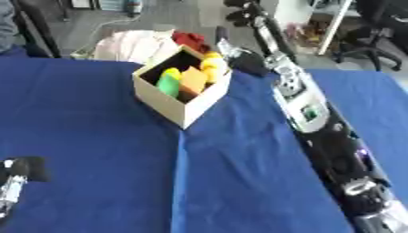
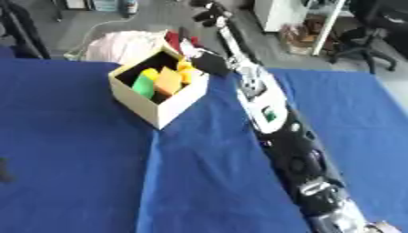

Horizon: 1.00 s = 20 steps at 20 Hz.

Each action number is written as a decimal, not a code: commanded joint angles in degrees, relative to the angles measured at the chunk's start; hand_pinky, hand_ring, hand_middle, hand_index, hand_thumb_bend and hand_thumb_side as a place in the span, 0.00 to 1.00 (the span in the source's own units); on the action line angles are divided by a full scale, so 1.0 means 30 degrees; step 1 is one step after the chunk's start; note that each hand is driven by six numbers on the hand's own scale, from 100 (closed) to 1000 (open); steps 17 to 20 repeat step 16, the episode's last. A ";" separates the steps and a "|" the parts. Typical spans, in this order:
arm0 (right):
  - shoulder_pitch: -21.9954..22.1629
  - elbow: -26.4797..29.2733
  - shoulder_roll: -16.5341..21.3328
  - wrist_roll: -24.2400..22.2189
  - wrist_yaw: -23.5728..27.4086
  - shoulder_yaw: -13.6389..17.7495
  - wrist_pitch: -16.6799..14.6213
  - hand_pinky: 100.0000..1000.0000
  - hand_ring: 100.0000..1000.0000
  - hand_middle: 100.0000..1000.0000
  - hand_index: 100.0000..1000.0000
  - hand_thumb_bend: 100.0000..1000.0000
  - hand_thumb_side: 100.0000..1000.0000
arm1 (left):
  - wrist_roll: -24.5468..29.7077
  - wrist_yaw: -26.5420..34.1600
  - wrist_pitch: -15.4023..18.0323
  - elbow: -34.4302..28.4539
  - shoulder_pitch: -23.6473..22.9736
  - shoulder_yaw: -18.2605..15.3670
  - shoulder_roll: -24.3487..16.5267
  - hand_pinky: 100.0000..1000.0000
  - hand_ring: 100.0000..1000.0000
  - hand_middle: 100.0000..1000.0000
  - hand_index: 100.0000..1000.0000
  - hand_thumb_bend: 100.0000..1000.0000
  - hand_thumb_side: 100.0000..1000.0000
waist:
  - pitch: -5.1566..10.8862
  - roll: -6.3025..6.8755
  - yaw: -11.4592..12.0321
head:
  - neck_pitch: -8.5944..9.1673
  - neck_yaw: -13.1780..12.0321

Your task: Pick up objects on the table and place them in the box.

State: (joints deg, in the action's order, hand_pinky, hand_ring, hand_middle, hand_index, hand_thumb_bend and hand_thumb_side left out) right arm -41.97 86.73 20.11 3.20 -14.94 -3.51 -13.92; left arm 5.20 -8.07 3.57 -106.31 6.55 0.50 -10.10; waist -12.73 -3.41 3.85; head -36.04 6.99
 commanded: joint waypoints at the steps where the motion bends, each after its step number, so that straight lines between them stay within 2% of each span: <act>1: 0.1329 0.3058 0.0537 0.0184 0.2240 0.0693 0.0546 0.68 0.68 0.76 0.92 0.00 0.41 | -0.0204 -0.0089 0.0038 -0.0208 -0.0128 -0.0196 -0.0268 0.61 0.48 0.42 0.62 0.00 0.76 | 0.0724 0.0405 -0.0424 | -0.0653 -0.0748; 6: 0.5256 0.5551 -0.0182 0.0473 0.4059 0.1418 0.0829 0.65 0.61 0.72 0.90 0.00 0.46 | -0.0314 -0.0222 0.0040 -0.0049 -0.0576 -0.0228 -0.0248 0.61 0.49 0.43 0.62 0.00 0.77 | 0.0912 0.0525 -0.1715 | -0.1855 -0.1764; 9: 0.7396 0.6414 -0.0435 0.0242 0.4811 0.1420 0.0610 0.57 0.54 0.70 0.90 0.00 0.47 | -0.0461 -0.0298 0.0057 -0.0011 -0.0669 -0.0297 -0.0258 0.61 0.49 0.44 0.62 0.00 0.77 | 0.0961 0.0560 -0.2193 | -0.2518 -0.2383; 13: 0.9942 0.6835 -0.1065 -0.0299 0.6048 0.1478 0.0302 0.56 0.53 0.69 0.89 0.00 0.48 | -0.0550 -0.0415 0.0110 0.0045 -0.0739 -0.0278 -0.0234 0.61 0.50 0.44 0.62 0.00 0.76 | 0.1008 0.0636 -0.2444 | -0.2682 -0.3304; 16: 1.1211 0.6936 -0.1707 -0.0297 0.6701 0.1717 0.0371 0.57 0.52 0.65 0.87 0.00 0.51 | -0.0629 -0.0418 0.0136 0.0075 -0.0738 -0.0299 -0.0161 0.61 0.50 0.44 0.62 0.00 0.76 | 0.1053 0.0746 -0.2554 | -0.2691 -0.3938; 20: 1.1211 0.6936 -0.1707 -0.0297 0.6701 0.1717 0.0371 0.57 0.52 0.65 0.87 0.00 0.51 | -0.0629 -0.0418 0.0136 0.0075 -0.0738 -0.0299 -0.0161 0.61 0.50 0.44 0.62 0.00 0.76 | 0.1053 0.0746 -0.2554 | -0.2691 -0.3938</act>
